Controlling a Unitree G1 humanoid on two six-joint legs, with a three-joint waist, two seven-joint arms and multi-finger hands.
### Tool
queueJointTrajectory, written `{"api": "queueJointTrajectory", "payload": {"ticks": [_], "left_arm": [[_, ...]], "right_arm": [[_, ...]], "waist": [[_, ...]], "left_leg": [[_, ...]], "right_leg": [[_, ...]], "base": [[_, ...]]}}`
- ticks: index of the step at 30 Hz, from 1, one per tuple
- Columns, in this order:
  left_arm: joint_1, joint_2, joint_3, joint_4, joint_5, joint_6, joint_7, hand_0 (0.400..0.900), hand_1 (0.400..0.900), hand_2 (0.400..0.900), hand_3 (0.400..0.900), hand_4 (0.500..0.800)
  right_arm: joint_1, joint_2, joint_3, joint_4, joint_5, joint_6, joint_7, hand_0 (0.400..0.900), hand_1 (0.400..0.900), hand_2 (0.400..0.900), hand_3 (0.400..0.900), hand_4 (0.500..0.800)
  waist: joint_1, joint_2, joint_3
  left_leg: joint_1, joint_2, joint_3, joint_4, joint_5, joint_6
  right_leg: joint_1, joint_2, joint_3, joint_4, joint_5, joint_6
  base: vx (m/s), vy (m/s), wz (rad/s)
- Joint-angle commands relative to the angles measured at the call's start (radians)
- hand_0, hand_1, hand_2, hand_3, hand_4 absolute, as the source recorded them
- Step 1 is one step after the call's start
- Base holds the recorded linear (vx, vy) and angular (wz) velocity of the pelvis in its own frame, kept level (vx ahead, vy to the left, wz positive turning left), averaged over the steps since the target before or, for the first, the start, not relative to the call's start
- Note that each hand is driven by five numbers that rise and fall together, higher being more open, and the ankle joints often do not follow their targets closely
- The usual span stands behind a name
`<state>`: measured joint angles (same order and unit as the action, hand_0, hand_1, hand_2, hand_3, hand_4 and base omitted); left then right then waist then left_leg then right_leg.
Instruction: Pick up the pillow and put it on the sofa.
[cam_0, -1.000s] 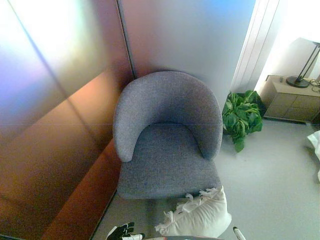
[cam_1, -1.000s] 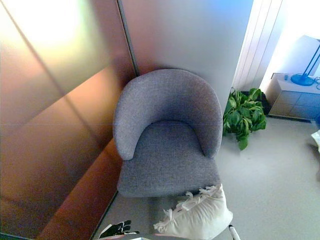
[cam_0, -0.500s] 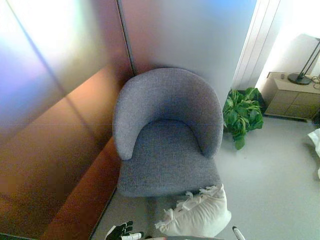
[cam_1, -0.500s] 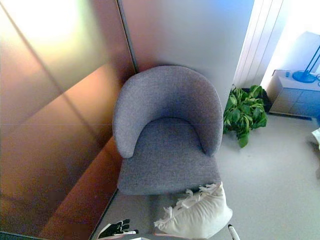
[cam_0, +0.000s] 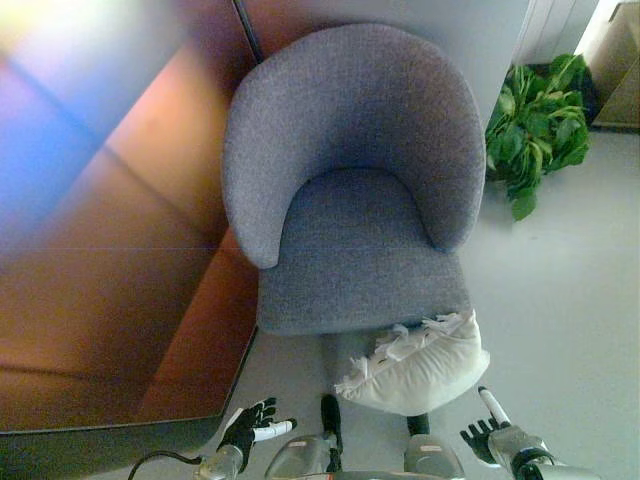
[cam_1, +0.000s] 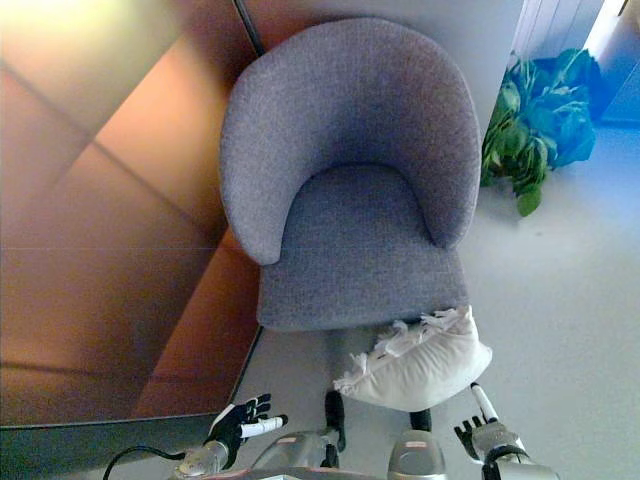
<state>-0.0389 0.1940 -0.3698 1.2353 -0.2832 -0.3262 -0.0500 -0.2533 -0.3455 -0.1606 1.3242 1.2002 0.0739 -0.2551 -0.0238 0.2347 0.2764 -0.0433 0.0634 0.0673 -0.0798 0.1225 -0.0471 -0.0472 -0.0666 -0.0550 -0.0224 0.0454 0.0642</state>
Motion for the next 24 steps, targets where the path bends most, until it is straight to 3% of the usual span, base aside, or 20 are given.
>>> {"api": "queueJointTrajectory", "payload": {"ticks": [1, 7, 12, 17, 24], "left_arm": [[-0.095, -0.009, -0.019, -0.008, -0.084, -0.062, 0.033, 0.900, 0.900, 0.900, 0.900, 0.800], [-0.152, -0.008, -0.045, -0.037, -0.167, -0.083, 0.031, 0.900, 0.900, 0.900, 0.900, 0.800], [-0.187, 0.016, -0.064, -0.100, -0.217, -0.093, 0.052, 0.900, 0.900, 0.900, 0.900, 0.800], [-0.186, 0.044, -0.069, -0.173, -0.241, -0.091, 0.064, 0.900, 0.900, 0.900, 0.900, 0.800], [-0.161, 0.078, -0.073, -0.255, -0.255, -0.099, 0.045, 0.900, 0.900, 0.900, 0.900, 0.800]], "right_arm": [[-0.120, -0.041, 0.012, 0.000, -0.065, -0.028, -0.040, 0.900, 0.900, 0.900, 0.900, 0.800], [-0.276, -0.130, 0.046, 0.011, -0.090, 0.003, -0.047, 0.900, 0.900, 0.900, 0.900, 0.800], [-0.392, -0.196, 0.072, 0.025, -0.110, -0.032, -0.006, 0.900, 0.900, 0.900, 0.900, 0.800], [-0.487, -0.270, 0.083, 0.033, -0.123, -0.040, 0.042, 0.900, 0.900, 0.900, 0.900, 0.800], [-0.582, -0.324, 0.087, 0.057, -0.124, -0.050, 0.034, 0.900, 0.900, 0.900, 0.900, 0.800]], "waist": [[0.004, -0.011, 0.062], [0.004, 0.040, 0.129], [0.020, 0.076, 0.189], [0.036, 0.107, 0.215], [0.057, 0.138, 0.237]], "left_leg": [[-0.050, -0.093, -0.042, 0.044, -0.081, 0.014], [-0.169, -0.098, -0.035, 0.084, -0.057, 0.011], [-0.291, -0.105, -0.037, 0.110, -0.027, 0.015], [-0.405, -0.125, -0.042, 0.160, -0.014, 0.016], [-0.529, -0.137, -0.045, 0.234, -0.007, 0.018]], "right_leg": [[-0.116, 0.000, -0.028, 0.143, -0.093, -0.038], [-0.256, -0.007, -0.025, 0.214, -0.099, -0.050], [-0.402, -0.002, -0.017, 0.324, -0.120, -0.054], [-0.534, -0.002, -0.012, 0.458, -0.171, -0.062], [-0.663, 0.000, -0.015, 0.575, -0.203, -0.074]], "base": [[-0.04, 0.058, 0.01], [-0.04, 0.020, -0.02], [-0.08, -0.028, 0.06], [-0.05, -0.027, 0.17], [-0.04, -0.034, 0.17]]}}
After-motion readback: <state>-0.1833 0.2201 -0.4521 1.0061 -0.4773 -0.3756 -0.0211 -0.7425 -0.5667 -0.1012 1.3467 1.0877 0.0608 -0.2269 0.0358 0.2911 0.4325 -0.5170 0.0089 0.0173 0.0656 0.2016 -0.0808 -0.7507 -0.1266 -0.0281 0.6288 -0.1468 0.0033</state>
